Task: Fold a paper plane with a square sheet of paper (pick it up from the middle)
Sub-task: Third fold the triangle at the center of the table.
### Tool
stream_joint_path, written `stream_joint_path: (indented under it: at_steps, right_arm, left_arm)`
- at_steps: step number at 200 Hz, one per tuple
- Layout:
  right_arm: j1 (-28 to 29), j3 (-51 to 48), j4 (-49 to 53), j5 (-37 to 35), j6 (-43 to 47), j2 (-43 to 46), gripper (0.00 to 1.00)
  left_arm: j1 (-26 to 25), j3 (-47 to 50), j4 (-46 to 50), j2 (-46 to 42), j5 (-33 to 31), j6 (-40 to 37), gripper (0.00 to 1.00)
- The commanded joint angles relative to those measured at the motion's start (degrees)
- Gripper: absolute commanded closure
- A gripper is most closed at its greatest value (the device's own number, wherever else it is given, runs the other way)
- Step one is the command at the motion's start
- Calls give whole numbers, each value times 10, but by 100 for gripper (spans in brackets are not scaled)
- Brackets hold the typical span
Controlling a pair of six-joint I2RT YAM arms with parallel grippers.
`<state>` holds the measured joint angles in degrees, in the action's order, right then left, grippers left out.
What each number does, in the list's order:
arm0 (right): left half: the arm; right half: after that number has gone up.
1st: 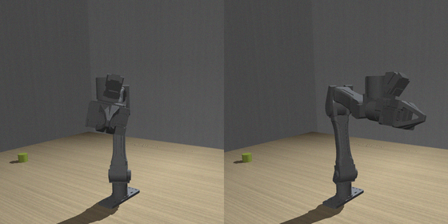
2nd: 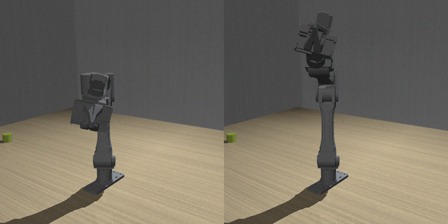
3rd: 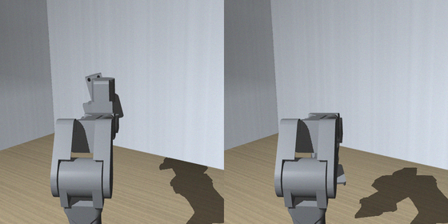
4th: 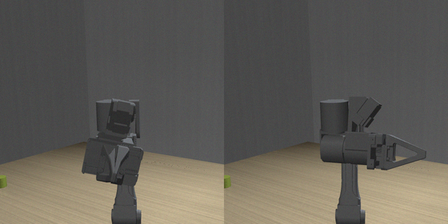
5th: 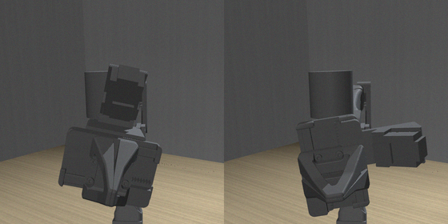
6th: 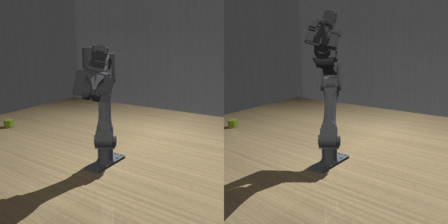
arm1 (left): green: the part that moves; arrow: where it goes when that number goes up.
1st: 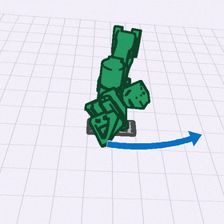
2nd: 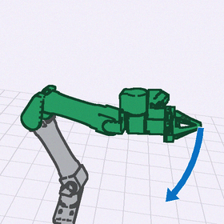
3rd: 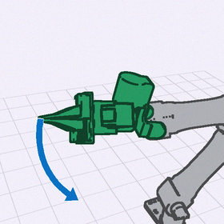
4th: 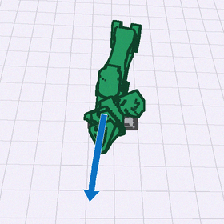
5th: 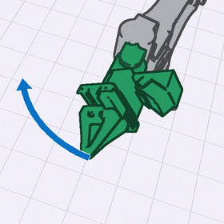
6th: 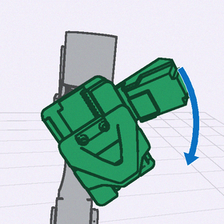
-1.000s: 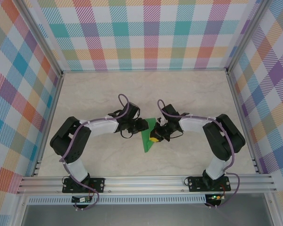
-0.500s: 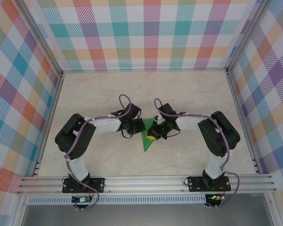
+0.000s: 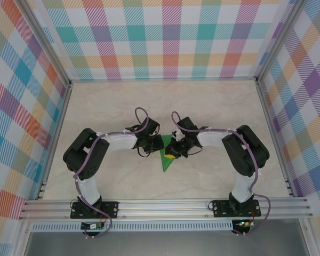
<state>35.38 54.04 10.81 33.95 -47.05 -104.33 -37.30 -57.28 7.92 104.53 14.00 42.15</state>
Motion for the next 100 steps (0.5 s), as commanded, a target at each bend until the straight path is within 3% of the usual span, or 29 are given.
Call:
stream_joint_path:
  at_steps: [1,100]
  right_arm:
    - [5,14,17,8,21,-11,93]
    - [5,15,10,-6,13,-21,93]
  left_arm:
    - [6,-8,17,1,2,-10,88]
    - [5,-6,18,-1,8,-9,88]
